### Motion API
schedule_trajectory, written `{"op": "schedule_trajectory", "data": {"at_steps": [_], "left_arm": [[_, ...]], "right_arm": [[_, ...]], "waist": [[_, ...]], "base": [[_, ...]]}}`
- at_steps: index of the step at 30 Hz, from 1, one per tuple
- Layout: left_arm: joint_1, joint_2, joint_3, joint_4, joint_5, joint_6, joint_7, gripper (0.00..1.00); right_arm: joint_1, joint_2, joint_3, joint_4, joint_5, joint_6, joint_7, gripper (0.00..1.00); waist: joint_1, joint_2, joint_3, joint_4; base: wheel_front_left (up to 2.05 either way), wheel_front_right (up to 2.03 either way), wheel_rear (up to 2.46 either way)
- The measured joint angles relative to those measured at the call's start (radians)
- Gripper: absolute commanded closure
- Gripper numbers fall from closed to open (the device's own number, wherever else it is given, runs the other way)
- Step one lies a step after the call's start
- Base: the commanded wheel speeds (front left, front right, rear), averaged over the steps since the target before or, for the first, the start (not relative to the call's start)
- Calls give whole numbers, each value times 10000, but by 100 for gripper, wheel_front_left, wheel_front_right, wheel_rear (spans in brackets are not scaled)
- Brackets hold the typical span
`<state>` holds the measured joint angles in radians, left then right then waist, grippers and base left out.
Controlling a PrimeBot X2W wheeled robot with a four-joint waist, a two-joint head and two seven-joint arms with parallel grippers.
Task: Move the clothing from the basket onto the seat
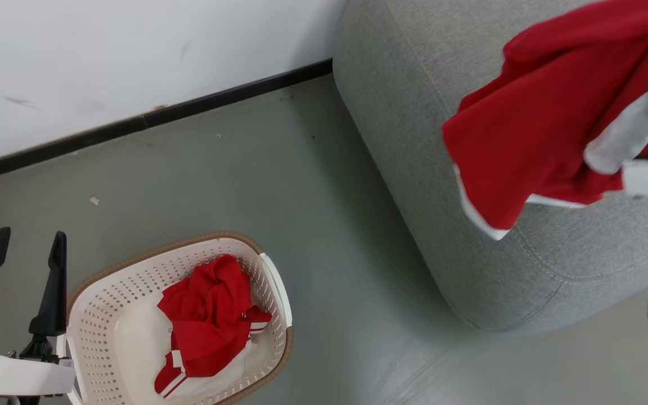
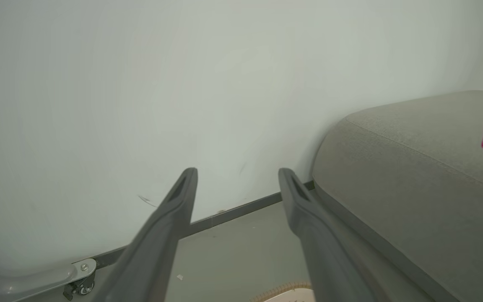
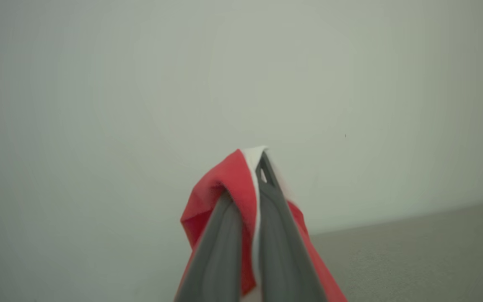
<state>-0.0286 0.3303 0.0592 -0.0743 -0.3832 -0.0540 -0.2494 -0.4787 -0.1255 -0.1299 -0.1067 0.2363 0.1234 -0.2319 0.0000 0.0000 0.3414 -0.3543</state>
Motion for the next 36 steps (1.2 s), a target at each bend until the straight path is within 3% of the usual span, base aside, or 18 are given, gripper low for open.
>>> {"op": "schedule_trajectory", "data": {"at_steps": [13,25,31,36], "left_arm": [[-12,604,286,-644,-8,-192,13,0],[-30,1103,485,-1080,-56,-291,119,0],[-56,1187,550,-1233,-125,-339,196,0],[-73,1271,546,-1323,-201,-376,259,0]], "right_arm": [[-2395,-1089,-1381,307,-36,0,1009,100],[-3526,-2318,-2886,418,-552,2,1791,100],[-3495,-2165,-3655,757,-698,2,2071,100],[-3251,-1312,-4217,1473,-686,2,2253,100]], "waist": [[1,0,1009,371],[1,0,1972,632],[1,0,2375,720],[1,0,2787,801]], "base": [[0,0,0],[0,0,0],[0,0,0],[0,0,0]]}}
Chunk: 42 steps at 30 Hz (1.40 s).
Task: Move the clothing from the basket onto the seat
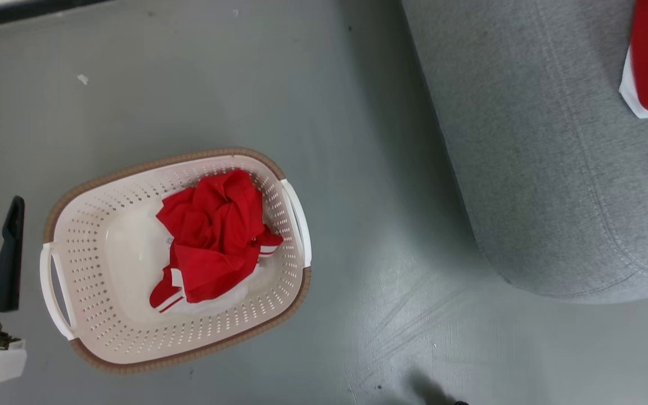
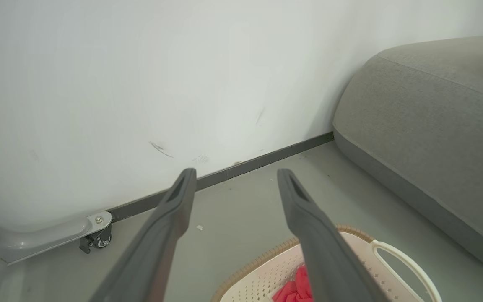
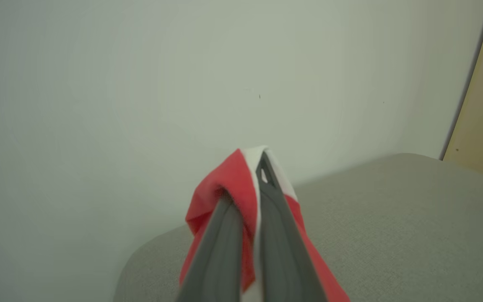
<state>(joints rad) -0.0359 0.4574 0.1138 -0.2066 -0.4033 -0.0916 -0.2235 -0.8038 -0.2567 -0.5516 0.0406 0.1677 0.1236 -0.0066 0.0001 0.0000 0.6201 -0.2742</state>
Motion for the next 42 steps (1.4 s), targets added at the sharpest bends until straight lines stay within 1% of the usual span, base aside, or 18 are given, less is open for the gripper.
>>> {"op": "schedule_trajectory", "data": {"at_steps": [4,6,11,18,22,26,27,28,29,30,32,37,42], "left_arm": [[-156,182,35,-61,-10,-6,23,0],[-307,263,77,-119,-13,-8,21,0],[-401,374,82,-171,-25,-86,21,0],[-614,476,59,-176,-25,-123,19,0],[-617,477,48,-150,-25,-127,19,0],[-758,504,50,-94,-25,-128,12,0],[-804,525,52,-92,-25,-142,8,0],[-823,546,54,-90,-25,-159,8,0],[-823,562,58,-79,-25,-167,6,0],[-823,562,58,-56,-25,-167,-8,0],[-823,562,56,-25,-25,-167,-31,0],[-823,566,15,56,-10,-167,-40,0],[-825,564,-23,173,6,-167,-71,0]], "right_arm": [[261,527,-512,545,27,0,128,100],[253,907,-851,943,82,0,360,100],[252,1423,-1156,1567,81,0,924,100],[212,1712,-1453,2050,-4,0,1528,100],[202,1707,-1475,2186,-322,0,1772,100],[170,1705,-1521,2209,-454,0,1783,100],[157,1707,-1522,2219,-458,0,1783,90],[151,1710,-1524,2228,-460,0,1783,76],[146,1718,-1532,2243,-462,0,1783,55],[142,1728,-1538,2268,-464,0,1783,44],[115,1762,-1538,2293,-502,0,1781,0],[6,1818,-1463,2199,-748,0,1584,0],[65,1833,-1271,1620,-1212,0,1129,0]], "waist": [[0,0,315,60],[0,0,530,103],[0,0,831,165],[0,0,1153,217],[0,0,1292,231],[0,0,1404,229],[0,0,1427,223],[0,0,1447,213],[0,0,1462,200],[0,0,1474,185],[0,0,1486,155],[0,0,1461,94],[0,0,1374,45]], "base": [[0,0,0],[0,0,0],[0,0,0],[0,0,0],[0,0,0],[0,0,0],[0,0,0],[0,0,0],[0,0,0],[0,0,0],[0,0,0],[0,0,0],[0,0,0]]}}
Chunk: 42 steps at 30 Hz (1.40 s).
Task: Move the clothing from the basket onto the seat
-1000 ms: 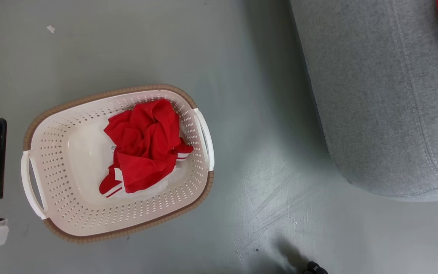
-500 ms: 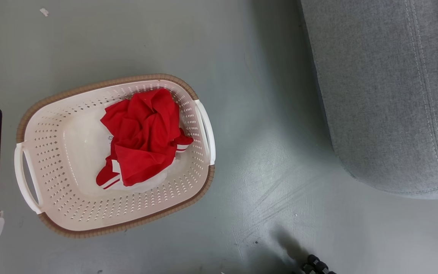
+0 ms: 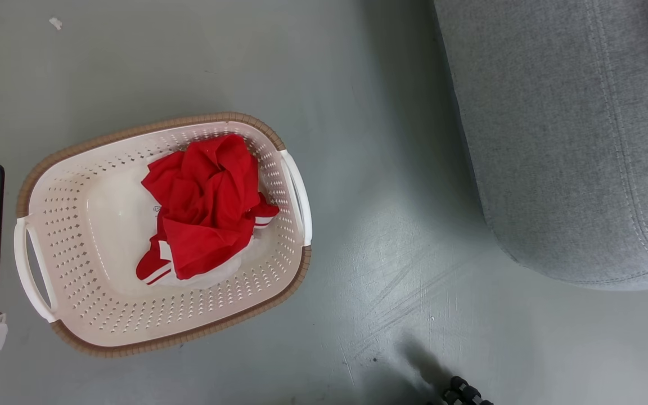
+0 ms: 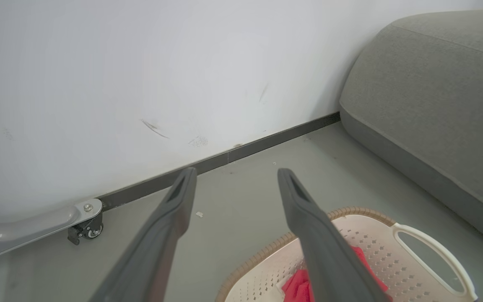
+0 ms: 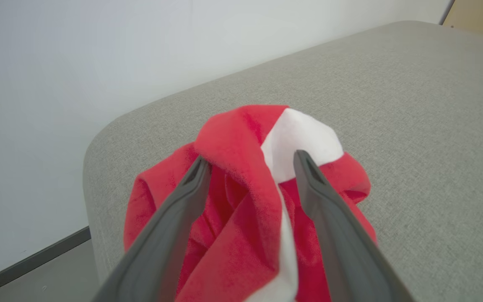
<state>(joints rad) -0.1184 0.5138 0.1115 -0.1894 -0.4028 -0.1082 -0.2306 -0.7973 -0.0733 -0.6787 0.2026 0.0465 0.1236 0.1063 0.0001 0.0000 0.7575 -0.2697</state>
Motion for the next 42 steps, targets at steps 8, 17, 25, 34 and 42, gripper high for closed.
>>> {"op": "schedule_trajectory", "data": {"at_steps": [8,17,25,34,42], "left_arm": [[-21,-42,-136,148,46,-2,-12,0],[-150,-205,-274,391,79,-2,-86,0],[-288,-504,-439,596,77,-2,-102,0],[-564,-1011,-464,853,-27,6,-174,0],[-600,-1415,-228,1193,-359,59,-188,0]], "right_arm": [[835,251,238,-1087,-470,2,-468,0],[2030,412,362,-2433,-734,0,-713,0],[2630,410,1937,-2905,-360,0,-796,0],[3001,364,4278,-2897,44,0,-786,0],[3196,318,6232,-2941,-374,2,-1110,0]], "waist": [[0,0,-209,-76],[0,0,-506,-134],[0,0,-763,-50],[0,0,-1018,276],[0,0,-1372,708]], "base": [[0,0,0],[0,0,0],[0,0,0],[0,0,0],[0,0,0]]}}
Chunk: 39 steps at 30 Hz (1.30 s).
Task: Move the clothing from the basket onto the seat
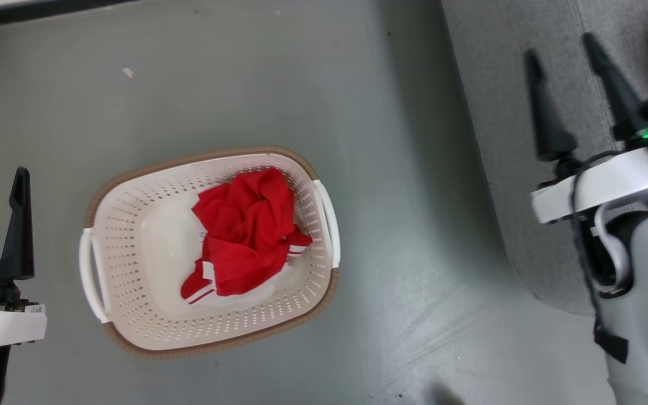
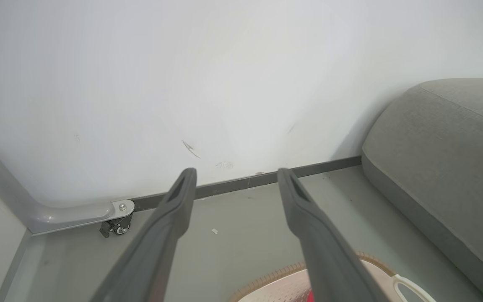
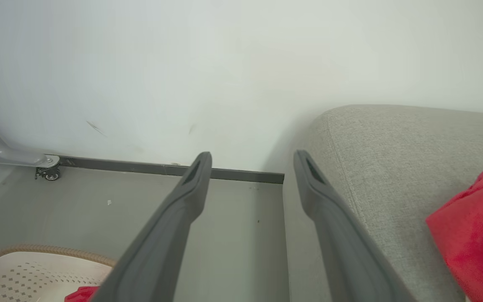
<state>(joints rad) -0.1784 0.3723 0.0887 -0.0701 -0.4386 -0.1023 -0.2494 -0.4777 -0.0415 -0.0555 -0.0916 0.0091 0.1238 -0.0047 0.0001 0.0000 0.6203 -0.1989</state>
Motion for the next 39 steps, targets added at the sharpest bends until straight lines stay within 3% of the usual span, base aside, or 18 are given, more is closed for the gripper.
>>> {"op": "schedule_trajectory", "data": {"at_steps": [16,30,39], "left_arm": [[-6,-894,238,698,-713,-15,-31,0],[68,-1369,186,1114,-715,-84,-33,0],[477,-1473,65,1279,-635,-161,-33,0]], "right_arm": [[4,-88,1779,800,-96,0,-1300,0],[304,-130,1841,1728,-98,-2,-2209,0],[693,-130,1227,2102,13,-2,-2431,0]], "waist": [[0,0,-1022,894],[0,0,-2035,1490],[-1,0,-2741,1775]], "base": [[0,0,0],[0,0,0],[0,0,0]]}}
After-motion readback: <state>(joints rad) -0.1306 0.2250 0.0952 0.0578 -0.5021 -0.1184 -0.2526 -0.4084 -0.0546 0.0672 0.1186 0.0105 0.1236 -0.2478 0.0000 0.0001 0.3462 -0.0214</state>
